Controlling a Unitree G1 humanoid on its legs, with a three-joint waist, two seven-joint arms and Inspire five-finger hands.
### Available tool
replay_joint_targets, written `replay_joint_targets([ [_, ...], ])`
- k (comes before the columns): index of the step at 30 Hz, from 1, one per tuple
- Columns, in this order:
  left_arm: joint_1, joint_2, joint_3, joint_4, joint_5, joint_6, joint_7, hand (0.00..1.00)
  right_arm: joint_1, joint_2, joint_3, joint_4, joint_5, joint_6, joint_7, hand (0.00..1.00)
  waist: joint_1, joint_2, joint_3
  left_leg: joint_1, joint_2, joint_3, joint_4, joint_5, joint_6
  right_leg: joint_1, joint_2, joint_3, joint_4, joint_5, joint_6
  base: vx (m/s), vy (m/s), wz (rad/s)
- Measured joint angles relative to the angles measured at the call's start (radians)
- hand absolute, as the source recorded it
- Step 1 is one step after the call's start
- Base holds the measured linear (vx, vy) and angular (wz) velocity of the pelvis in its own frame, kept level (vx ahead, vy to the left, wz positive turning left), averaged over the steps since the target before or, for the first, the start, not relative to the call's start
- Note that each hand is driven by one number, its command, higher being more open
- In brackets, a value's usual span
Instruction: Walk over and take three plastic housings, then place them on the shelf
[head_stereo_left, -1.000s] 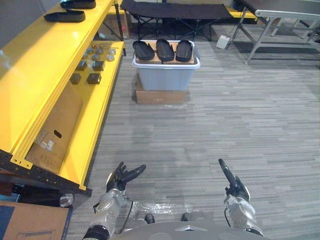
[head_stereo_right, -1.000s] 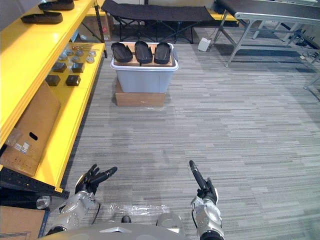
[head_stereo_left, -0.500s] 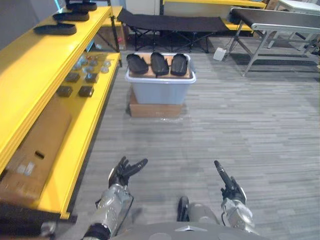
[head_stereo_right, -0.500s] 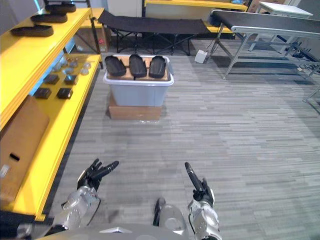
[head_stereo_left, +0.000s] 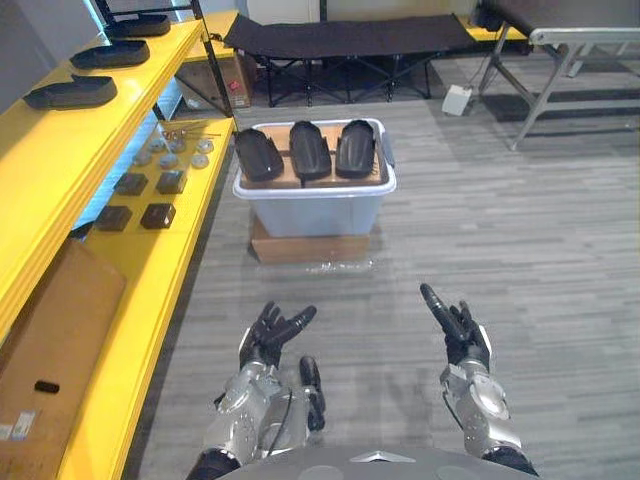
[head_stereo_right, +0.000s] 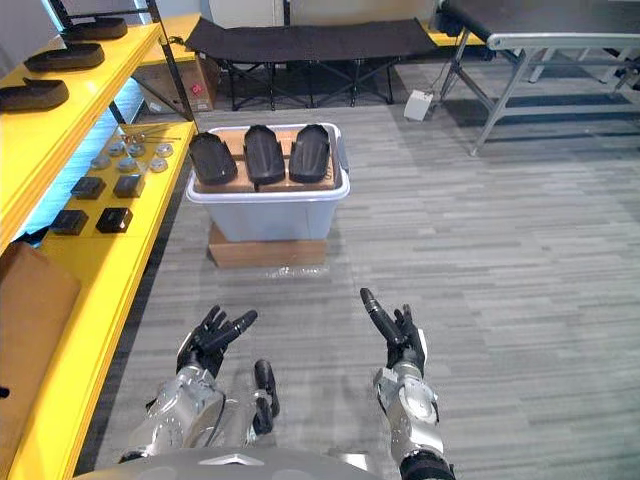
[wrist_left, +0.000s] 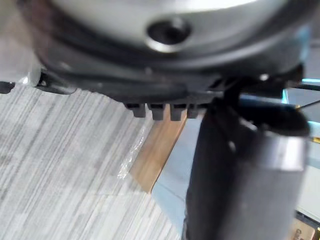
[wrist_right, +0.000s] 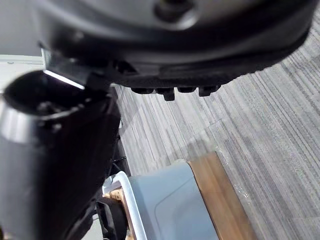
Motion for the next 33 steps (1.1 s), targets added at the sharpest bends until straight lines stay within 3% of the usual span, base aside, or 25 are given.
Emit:
replay_joint_targets([
  [1, 0.007, 0.006, 0.000, -0.001, 0.002, -0.001, -0.001, 1.00, 0.006, 0.006, 0.005, 0.000, 0.000, 0.000, -0.003, 1.00, 0.004, -0.023, -0.012, 0.003, -0.020, 0.015, 0.002, -0.012, 0.020, -0.011, -0.030, -0.002, 0.048, -0.016, 0.022, 0.54, 0.154, -0.11],
  [2, 0.008, 0.006, 0.008, 0.007, 0.004, -0.004, -0.002, 1.00, -0.007, 0.007, 0.017, 0.008, 0.001, 0.000, -0.007, 1.00, 0.003, -0.033, -0.012, 0.011, -0.037, 0.018, 0.021, -0.039, 0.101, -0.107, -0.074, 0.001, 0.296, -0.028, 0.069, 0.49, 0.113, 0.01],
  [3, 0.012, 0.010, 0.008, 0.006, 0.006, -0.005, -0.004, 1.00, -0.011, 0.011, 0.029, 0.022, 0.001, 0.000, -0.010, 1.00, -0.007, -0.039, -0.008, 0.046, -0.047, 0.004, 0.018, -0.075, 0.104, -0.220, -0.128, 0.003, 0.561, 0.053, 0.148, 0.50, 0.115, 0.10],
  [4, 0.014, 0.015, 0.005, 0.006, 0.009, -0.005, -0.004, 1.00, -0.011, 0.014, 0.037, 0.033, 0.001, 0.001, -0.009, 1.00, -0.008, -0.042, -0.007, 0.070, -0.050, -0.001, 0.020, -0.090, 0.100, -0.259, -0.151, 0.003, 0.662, 0.058, 0.141, 0.49, 0.125, 0.25],
  [5, 0.018, 0.022, -0.007, 0.004, 0.016, -0.005, -0.003, 1.00, -0.006, 0.023, 0.040, 0.051, 0.001, 0.002, -0.008, 1.00, -0.008, -0.043, -0.006, 0.128, -0.047, -0.008, 0.026, -0.106, 0.099, -0.299, -0.178, -0.004, 0.741, 0.032, 0.102, 0.58, 0.109, 0.29],
  [6, 0.020, 0.030, -0.011, -0.009, 0.031, -0.005, -0.003, 1.00, -0.001, 0.031, 0.054, 0.054, 0.001, 0.002, -0.009, 1.00, -0.011, -0.040, -0.005, 0.180, -0.041, -0.025, 0.021, -0.116, 0.098, -0.313, -0.182, -0.020, 0.710, 0.017, 0.083, 0.56, 0.074, 0.35],
  [9, -0.018, 0.048, -0.010, -0.042, 0.042, -0.007, -0.005, 1.00, -0.002, 0.031, 0.069, 0.053, -0.008, 0.000, -0.009, 1.00, -0.020, -0.015, 0.002, 0.232, 0.001, -0.096, 0.012, -0.129, 0.075, -0.339, -0.148, -0.061, 0.457, 0.023, 0.092, 0.37, -0.067, 0.63],
  [10, -0.054, 0.066, -0.009, -0.048, 0.041, -0.010, -0.009, 1.00, -0.006, 0.032, 0.068, 0.052, -0.008, -0.001, -0.008, 1.00, -0.018, -0.009, 0.003, 0.256, 0.021, -0.126, -0.006, -0.151, 0.042, -0.364, -0.150, -0.056, 0.299, 0.054, 0.132, 0.30, -0.086, 0.56],
  [11, -0.069, 0.076, -0.010, -0.045, 0.040, -0.010, -0.010, 1.00, -0.006, 0.034, 0.067, 0.053, -0.008, -0.001, -0.008, 1.00, -0.017, -0.012, 0.002, 0.265, 0.024, -0.132, -0.015, -0.158, 0.032, -0.376, -0.154, -0.037, 0.241, 0.078, 0.142, 0.29, -0.096, 0.58],
  [13, -0.080, 0.106, -0.009, -0.043, 0.036, -0.010, -0.010, 1.00, -0.008, 0.053, 0.060, 0.052, -0.008, -0.003, -0.004, 1.00, -0.017, -0.035, -0.004, 0.283, 0.027, -0.135, -0.014, -0.179, 0.002, -0.391, -0.156, 0.029, 0.093, 0.188, 0.159, 0.18, -0.151, 0.29],
  [14, -0.066, 0.119, -0.007, -0.042, 0.024, -0.010, -0.010, 1.00, 0.004, 0.064, 0.059, 0.052, -0.008, -0.003, 0.002, 1.00, -0.015, -0.056, -0.014, 0.297, 0.024, -0.142, -0.002, -0.210, -0.025, -0.391, -0.155, 0.066, 0.057, 0.292, 0.158, 0.22, -0.254, 0.13],
  [16, -0.049, 0.121, -0.006, -0.042, 0.001, -0.010, -0.006, 1.00, 0.019, 0.067, 0.061, 0.052, -0.011, -0.003, 0.004, 1.00, -0.005, -0.080, -0.028, 0.293, 0.014, -0.145, 0.042, -0.258, -0.054, -0.385, -0.149, 0.074, 0.052, 0.353, 0.138, 0.29, -0.383, 0.06],
  [17, -0.053, 0.099, -0.001, -0.012, -0.004, -0.012, -0.001, 1.00, 0.012, 0.046, 0.056, 0.054, -0.015, -0.002, -0.001, 1.00, -0.012, -0.069, -0.034, 0.272, 0.039, -0.161, 0.113, -0.310, -0.077, -0.375, -0.126, 0.072, 0.054, 0.356, 0.107, 0.32, -0.422, -0.07],
  [18, -0.042, 0.064, -0.005, 0.006, -0.012, -0.012, -0.002, 1.00, 0.011, 0.022, 0.047, 0.037, -0.027, -0.002, -0.020, 1.00, -0.016, -0.013, -0.044, 0.247, 0.088, -0.164, 0.157, -0.344, -0.099, -0.378, -0.078, 0.065, 0.038, 0.343, 0.089, 0.25, -0.302, -0.17],
  [20, -0.017, 0.028, -0.019, 0.009, -0.015, -0.012, -0.018, 1.00, 0.016, 0.006, 0.029, -0.004, -0.046, 0.000, -0.055, 1.00, -0.037, 0.048, -0.044, 0.202, 0.166, -0.177, 0.271, -0.362, -0.127, -0.355, -0.013, 0.054, -0.005, 0.319, 0.063, 0.21, -0.154, -0.11],
  [21, -0.015, 0.024, -0.025, 0.010, -0.014, -0.011, -0.022, 1.00, 0.022, 0.007, 0.022, -0.013, -0.047, 0.000, -0.061, 1.00, -0.042, 0.050, -0.039, 0.173, 0.186, -0.189, 0.343, -0.354, -0.133, -0.338, -0.001, 0.050, -0.016, 0.315, 0.056, 0.28, -0.223, 0.06],
  [22, -0.014, 0.020, -0.029, 0.009, -0.010, -0.010, -0.027, 1.00, 0.036, 0.007, 0.011, -0.034, -0.048, 0.005, -0.071, 1.00, -0.043, 0.033, -0.016, 0.105, 0.222, -0.204, 0.514, -0.320, -0.136, -0.285, 0.009, 0.049, -0.044, 0.311, 0.041, 0.24, -0.209, -0.03],
  [24, -0.014, 0.021, -0.030, 0.004, -0.009, -0.010, -0.037, 1.00, 0.072, 0.011, -0.032, -0.107, -0.069, 0.006, -0.075, 1.00, -0.036, 0.010, 0.001, 0.087, 0.237, -0.200, 0.539, -0.341, -0.134, -0.232, 0.002, 0.051, -0.051, 0.304, 0.026, 0.24, -0.172, -0.23],
  [25, -0.014, 0.022, -0.030, -0.005, -0.009, -0.010, -0.046, 1.00, 0.087, 0.010, -0.066, -0.160, -0.089, 0.005, -0.079, 1.00, -0.038, 0.005, 0.004, 0.086, 0.238, -0.199, 0.471, -0.338, -0.130, -0.224, 0.002, 0.056, -0.059, 0.303, 0.025, 0.26, -0.068, -0.40],
  [26, -0.015, 0.024, -0.030, -0.036, -0.004, -0.012, -0.062, 1.00, 0.097, 0.004, -0.124, -0.242, -0.111, 0.005, -0.093, 1.00, -0.045, 0.016, -0.001, 0.093, 0.231, -0.195, 0.300, -0.311, -0.117, -0.209, 0.001, 0.068, -0.077, 0.309, 0.035, 0.23, 0.012, -0.32],
  [27, -0.015, 0.025, -0.030, -0.051, -0.001, -0.014, -0.064, 1.00, 0.093, 0.000, -0.145, -0.266, -0.132, 0.005, -0.100, 1.00, -0.055, 0.021, -0.003, 0.096, 0.228, -0.195, 0.227, -0.284, -0.117, -0.211, 0.000, 0.067, -0.078, 0.311, 0.038, 0.26, 0.100, -0.28],
  [28, -0.018, 0.024, -0.032, -0.078, -0.001, -0.017, -0.070, 1.00, 0.082, -0.023, -0.181, -0.292, -0.167, 0.005, -0.111, 1.00, -0.073, 0.031, -0.005, 0.115, 0.214, -0.196, 0.087, -0.168, -0.117, -0.214, -0.004, 0.068, -0.072, 0.306, 0.057, 0.20, 0.124, -0.18],
  [29, -0.020, 0.025, -0.034, -0.089, -0.001, -0.017, -0.074, 1.00, 0.078, -0.037, -0.192, -0.296, -0.177, 0.005, -0.116, 1.00, -0.073, 0.039, -0.009, 0.133, 0.205, -0.197, 0.051, -0.098, -0.146, -0.212, -0.011, 0.075, -0.067, 0.299, 0.069, 0.22, 0.180, -0.16],
  [31, -0.030, 0.047, -0.050, -0.135, 0.000, -0.015, -0.075, 1.00, 0.071, -0.063, -0.209, -0.299, -0.195, 0.012, -0.138, 1.00, -0.085, -0.004, -0.011, 0.177, 0.135, -0.181, -0.025, -0.074, -0.124, -0.217, -0.074, 0.083, -0.055, 0.284, 0.105, 0.20, 0.214, -0.02],
  [33, -0.034, 0.081, -0.085, -0.177, 0.008, -0.004, -0.083, 1.00, 0.037, -0.086, -0.201, -0.298, -0.198, 0.047, -0.144, 1.00, -0.085, -0.013, -0.015, 0.208, 0.078, -0.161, -0.088, -0.060, -0.103, -0.216, -0.124, 0.083, -0.069, 0.294, 0.137, 0.13, 0.189, -0.02],
])
